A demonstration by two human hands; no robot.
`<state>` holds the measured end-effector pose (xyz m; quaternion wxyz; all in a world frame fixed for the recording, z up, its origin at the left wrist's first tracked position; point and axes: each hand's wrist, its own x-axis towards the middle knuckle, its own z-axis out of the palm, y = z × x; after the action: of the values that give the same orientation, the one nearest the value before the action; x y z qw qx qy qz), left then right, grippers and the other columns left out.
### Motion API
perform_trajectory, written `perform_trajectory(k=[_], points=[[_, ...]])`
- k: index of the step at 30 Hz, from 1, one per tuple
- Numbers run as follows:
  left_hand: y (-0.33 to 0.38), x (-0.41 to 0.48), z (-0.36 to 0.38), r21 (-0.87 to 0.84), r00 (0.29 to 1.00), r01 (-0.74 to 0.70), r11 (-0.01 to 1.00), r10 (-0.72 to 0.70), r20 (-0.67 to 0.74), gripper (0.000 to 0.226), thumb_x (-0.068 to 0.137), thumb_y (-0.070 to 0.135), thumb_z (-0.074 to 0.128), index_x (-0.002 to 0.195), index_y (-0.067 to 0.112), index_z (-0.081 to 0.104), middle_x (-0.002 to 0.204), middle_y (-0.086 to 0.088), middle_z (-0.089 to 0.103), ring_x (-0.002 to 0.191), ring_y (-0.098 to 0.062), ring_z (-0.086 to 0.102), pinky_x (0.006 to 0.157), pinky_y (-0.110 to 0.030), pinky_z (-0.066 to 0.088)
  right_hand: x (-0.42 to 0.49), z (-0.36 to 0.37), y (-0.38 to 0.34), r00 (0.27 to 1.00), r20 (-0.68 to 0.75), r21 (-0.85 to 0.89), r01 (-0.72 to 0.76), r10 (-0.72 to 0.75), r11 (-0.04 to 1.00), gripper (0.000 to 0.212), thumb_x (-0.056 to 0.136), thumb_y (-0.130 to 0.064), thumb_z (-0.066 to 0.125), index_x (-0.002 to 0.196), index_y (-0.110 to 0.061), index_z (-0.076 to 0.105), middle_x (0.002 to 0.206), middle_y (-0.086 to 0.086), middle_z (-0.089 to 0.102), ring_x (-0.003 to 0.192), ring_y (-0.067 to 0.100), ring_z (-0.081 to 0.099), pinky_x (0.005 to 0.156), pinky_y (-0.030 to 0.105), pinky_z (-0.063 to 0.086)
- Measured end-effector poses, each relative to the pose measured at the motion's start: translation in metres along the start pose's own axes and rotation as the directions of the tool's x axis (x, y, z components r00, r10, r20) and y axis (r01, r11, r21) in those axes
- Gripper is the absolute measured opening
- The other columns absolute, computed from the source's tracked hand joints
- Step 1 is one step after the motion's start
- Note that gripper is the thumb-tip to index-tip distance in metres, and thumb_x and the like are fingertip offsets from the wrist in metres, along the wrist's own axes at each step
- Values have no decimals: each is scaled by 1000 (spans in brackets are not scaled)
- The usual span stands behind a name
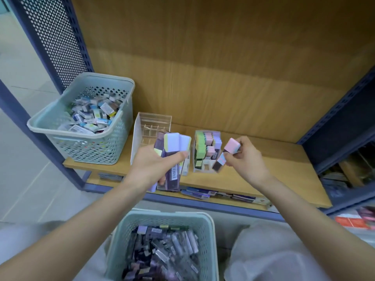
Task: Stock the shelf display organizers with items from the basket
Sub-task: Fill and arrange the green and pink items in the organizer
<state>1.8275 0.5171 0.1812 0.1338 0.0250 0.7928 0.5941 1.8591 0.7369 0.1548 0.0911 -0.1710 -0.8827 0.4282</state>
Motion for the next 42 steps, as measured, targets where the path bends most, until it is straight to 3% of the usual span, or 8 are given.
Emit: perform_trajectory(k=[3, 5, 12, 16, 20, 25, 31, 42], points=[[1, 18, 3, 20, 1000, 14, 1000, -14, -9, 30, 75, 32, 75, 56, 18, 57, 37, 3, 48, 39, -19, 39, 39, -18, 34, 30, 7, 23, 998, 23, -186, 58, -54, 981, 27, 84, -4, 58, 99, -19, 42, 84, 9, 63, 74, 29, 56, 64, 32, 37], [1, 29, 6, 33, 1000, 31, 999, -30, -6, 29, 75, 32, 75, 59, 15, 57, 35, 4, 46, 37, -17, 38, 39, -17, 34, 48, 17, 37, 996, 76, -253, 66, -48, 965, 18, 89, -9, 54, 103, -17, 47, 86, 12, 64, 77, 32, 57, 64, 33, 39], [-3, 59, 20, 28, 995, 98, 995, -97, -36, 29, 74, 38, 74, 60, 18, 58, 42, 3, 52, 33, -9, 38, 37, -14, 33, 89, 39, 55, 984, 91, -333, 172, -151, 927, 18, 91, -11, 56, 109, -10, 60, 98, 1, 51, 84, 19, 51, 69, 25, 30], [-2, 71, 30, 1, 991, 137, 991, -137, -1, 24, 78, 39, 71, 67, 21, 60, 38, 10, 52, 32, -5, 39, 37, -14, 35, 104, 39, 54, 972, 71, -323, 233, -222, 917, 12, 90, -12, 60, 102, -12, 62, 96, -1, 59, 85, 19, 56, 70, 25, 38], [-2, 77, 38, 5, 989, 147, 989, -147, 22, 29, 79, 39, 70, 62, 19, 58, 36, 7, 49, 33, -7, 39, 35, -11, 31, 109, 45, 59, 961, 176, -469, 271, -212, 841, 11, 89, -16, 60, 97, -20, 54, 92, 0, 63, 84, 21, 57, 65, 32, 44], [-3, 79, 43, -13, 984, 170, 985, -169, 59, 33, 78, 37, 70, 56, 16, 57, 38, -2, 46, 34, -12, 39, 35, -13, 31, 113, 52, 59, 944, 123, -353, 330, -306, 876, 12, 84, -7, 64, 94, -14, 63, 90, -9, 48, 74, 13, 51, 66, 28, 42], [-2, 78, 43, -47, 981, 181, 982, -177, 82, 30, 80, 34, 70, 61, 14, 59, 35, 4, 46, 35, -9, 40, 36, -13, 34, 111, 54, 60, 936, 114, -383, 350, -332, 855, 9, 89, -11, 59, 97, -11, 65, 99, 2, 61, 79, 22, 59, 69, 37, 50], [-4, 77, 41, -61, 983, 173, 983, -168, 71, 29, 80, 34, 70, 60, 16, 58, 42, 0, 50, 37, -11, 41, 42, -20, 37, 105, 47, 64, 945, 184, -453, 327, -271, 829, 11, 93, -18, 56, 99, -13, 63, 102, 0, 62, 87, 19, 60, 70, 30, 46]])
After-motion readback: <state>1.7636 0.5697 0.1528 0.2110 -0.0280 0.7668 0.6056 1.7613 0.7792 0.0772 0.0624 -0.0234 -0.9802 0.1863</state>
